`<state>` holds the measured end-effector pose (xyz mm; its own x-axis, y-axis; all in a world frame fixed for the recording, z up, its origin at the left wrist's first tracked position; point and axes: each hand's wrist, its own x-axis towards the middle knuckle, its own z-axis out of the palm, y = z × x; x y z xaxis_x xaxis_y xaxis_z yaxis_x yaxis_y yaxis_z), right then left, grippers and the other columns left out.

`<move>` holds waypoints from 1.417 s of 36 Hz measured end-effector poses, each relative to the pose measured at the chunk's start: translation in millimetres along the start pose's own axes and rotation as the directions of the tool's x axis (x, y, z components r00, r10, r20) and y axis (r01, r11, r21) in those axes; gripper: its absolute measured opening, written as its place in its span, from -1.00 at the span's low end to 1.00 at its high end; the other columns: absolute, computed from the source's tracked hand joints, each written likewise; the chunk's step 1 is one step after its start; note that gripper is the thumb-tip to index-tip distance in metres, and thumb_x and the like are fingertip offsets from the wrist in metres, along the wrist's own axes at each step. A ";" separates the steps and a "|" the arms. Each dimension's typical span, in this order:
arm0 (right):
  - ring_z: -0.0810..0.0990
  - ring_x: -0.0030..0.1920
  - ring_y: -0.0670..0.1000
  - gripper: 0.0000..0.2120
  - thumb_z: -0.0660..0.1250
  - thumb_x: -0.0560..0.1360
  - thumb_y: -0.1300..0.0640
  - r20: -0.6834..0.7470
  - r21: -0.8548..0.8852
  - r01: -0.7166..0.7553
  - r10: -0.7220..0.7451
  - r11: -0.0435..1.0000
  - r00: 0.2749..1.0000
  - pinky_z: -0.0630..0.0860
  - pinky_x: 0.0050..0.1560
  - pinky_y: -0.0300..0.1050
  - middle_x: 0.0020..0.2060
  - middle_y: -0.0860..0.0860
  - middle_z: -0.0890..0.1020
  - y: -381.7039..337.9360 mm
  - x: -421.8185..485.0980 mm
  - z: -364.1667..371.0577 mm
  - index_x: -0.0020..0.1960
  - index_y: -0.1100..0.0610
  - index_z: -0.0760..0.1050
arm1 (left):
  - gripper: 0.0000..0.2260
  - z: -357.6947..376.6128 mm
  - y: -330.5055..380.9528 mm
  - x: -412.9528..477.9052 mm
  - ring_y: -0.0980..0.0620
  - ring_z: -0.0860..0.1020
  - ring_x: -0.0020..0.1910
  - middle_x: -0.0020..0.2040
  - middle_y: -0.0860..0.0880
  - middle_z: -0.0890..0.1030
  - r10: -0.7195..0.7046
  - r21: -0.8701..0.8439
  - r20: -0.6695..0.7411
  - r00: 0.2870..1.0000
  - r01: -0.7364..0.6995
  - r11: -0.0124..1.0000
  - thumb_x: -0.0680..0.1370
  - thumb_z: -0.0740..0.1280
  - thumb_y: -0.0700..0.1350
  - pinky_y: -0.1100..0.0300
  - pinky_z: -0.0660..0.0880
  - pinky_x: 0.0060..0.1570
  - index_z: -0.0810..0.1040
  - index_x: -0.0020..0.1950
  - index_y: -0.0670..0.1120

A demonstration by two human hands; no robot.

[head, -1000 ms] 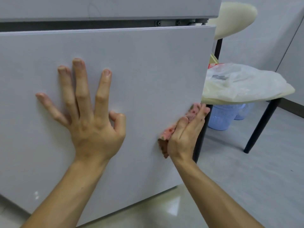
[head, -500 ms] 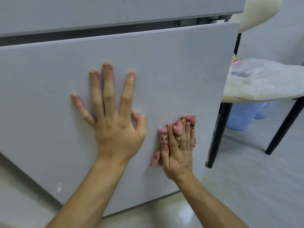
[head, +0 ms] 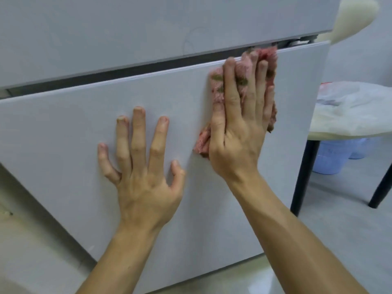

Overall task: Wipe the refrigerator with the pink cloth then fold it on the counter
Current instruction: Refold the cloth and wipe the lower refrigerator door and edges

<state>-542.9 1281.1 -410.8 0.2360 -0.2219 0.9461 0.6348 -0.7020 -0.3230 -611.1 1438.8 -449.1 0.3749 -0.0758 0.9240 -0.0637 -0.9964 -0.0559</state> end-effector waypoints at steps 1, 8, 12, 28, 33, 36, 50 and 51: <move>0.13 0.67 0.23 -0.52 0.12 0.71 0.08 0.038 0.005 0.068 -0.068 0.998 0.997 0.00 0.67 0.24 0.61 0.26 0.27 -4.3 -14.7 3.0 0.62 0.12 0.25 | -0.27 -1.1 -3.6 -0.7 -0.12 -0.02 0.71 0.72 -0.05 0.01 -0.002 0.006 -0.006 1.000 0.002 1.000 0.56 0.34 -0.02 -0.35 -0.06 0.58 0.16 0.71 0.04; 0.20 0.66 0.09 -0.46 0.16 0.65 0.01 0.307 0.016 0.422 -0.406 0.906 0.861 0.01 0.68 0.13 0.69 0.03 0.11 23.0 -122.8 4.9 0.62 -0.03 0.28 | -0.18 -0.2 -13.9 -1.9 -0.07 -0.09 0.72 0.73 -0.02 -0.03 -0.026 -0.019 -0.031 0.999 0.025 0.999 0.47 0.29 -0.20 -0.30 -0.14 0.58 0.11 0.71 0.07; 0.22 0.65 0.05 -0.43 0.24 0.66 0.07 0.281 0.025 0.459 -0.447 0.888 0.849 0.08 0.67 0.07 0.60 0.07 0.31 34.7 -104.8 -1.9 0.65 -0.03 0.23 | -0.17 0.9 -10.5 -1.5 -0.09 -0.07 0.72 0.73 -0.01 -0.02 -0.047 -0.027 -0.036 0.998 0.046 0.999 0.45 0.29 -0.23 -0.33 -0.13 0.58 0.13 0.71 0.07; 0.11 0.67 0.26 -0.53 0.11 0.76 0.14 -0.083 0.005 -0.036 0.037 0.999 0.996 -0.03 0.68 0.25 0.65 0.24 0.21 -46.4 43.5 20.0 0.65 0.18 0.22 | -0.21 -13.2 -27.3 6.1 -0.10 -0.05 0.72 0.72 -0.13 0.06 -0.113 -0.031 -0.029 0.993 0.112 0.993 0.45 0.37 -0.06 -0.34 -0.09 0.61 0.22 0.68 -0.03; 0.22 0.65 0.20 -0.56 0.22 0.71 0.19 -0.011 0.031 0.150 -0.149 0.988 0.989 0.09 0.66 0.18 0.60 0.22 0.33 -54.8 32.8 20.7 0.58 0.13 0.38 | -0.27 -13.9 -35.2 9.5 -0.09 -0.01 0.71 0.71 -0.17 0.11 -0.163 -0.059 -0.084 0.983 0.158 0.986 0.51 0.30 -0.08 -0.32 -0.08 0.60 0.17 0.68 -0.06; 0.28 0.63 0.12 -0.57 0.27 0.65 0.22 0.095 0.089 0.351 -0.359 0.932 0.929 0.15 0.64 0.13 0.57 0.15 0.38 -52.2 1.9 19.8 0.51 0.09 0.49 | -0.28 -13.9 -38.0 10.9 -0.11 0.02 0.71 0.70 -0.19 0.13 -0.186 -0.084 -0.125 0.975 0.176 0.981 0.52 0.29 -0.11 -0.30 -0.07 0.60 0.16 0.67 -0.13; 0.17 0.67 0.04 -0.49 0.23 0.68 -0.04 0.274 -0.014 0.458 -0.437 0.889 0.857 0.03 0.67 0.11 0.62 0.02 0.27 60.4 -58.1 -18.4 0.61 -0.01 0.30 | -0.33 -10.3 -30.6 14.6 -0.20 0.07 0.69 0.68 -0.26 0.16 -0.229 -0.136 -0.160 0.960 0.209 0.968 0.51 0.27 -0.19 -0.41 -0.05 0.57 0.22 0.62 -0.27; 0.12 0.68 0.03 -0.48 0.19 0.70 -0.07 0.255 -0.042 0.411 -0.388 0.911 0.886 0.00 0.67 0.12 0.62 0.03 0.25 65.4 -51.5 -22.1 0.64 -0.02 0.25 | -0.33 -10.7 -30.8 14.5 -0.21 0.07 0.69 0.68 -0.26 0.16 -0.229 -0.134 -0.160 0.960 0.209 0.969 0.51 0.27 -0.19 -0.41 -0.04 0.56 0.22 0.62 -0.27</move>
<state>-529.8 1231.7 -480.1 0.1505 0.2481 0.9570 0.6439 -0.7591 0.0956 -613.6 1468.8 -429.9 0.2269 0.1614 0.9605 -0.1077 -0.9760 0.1894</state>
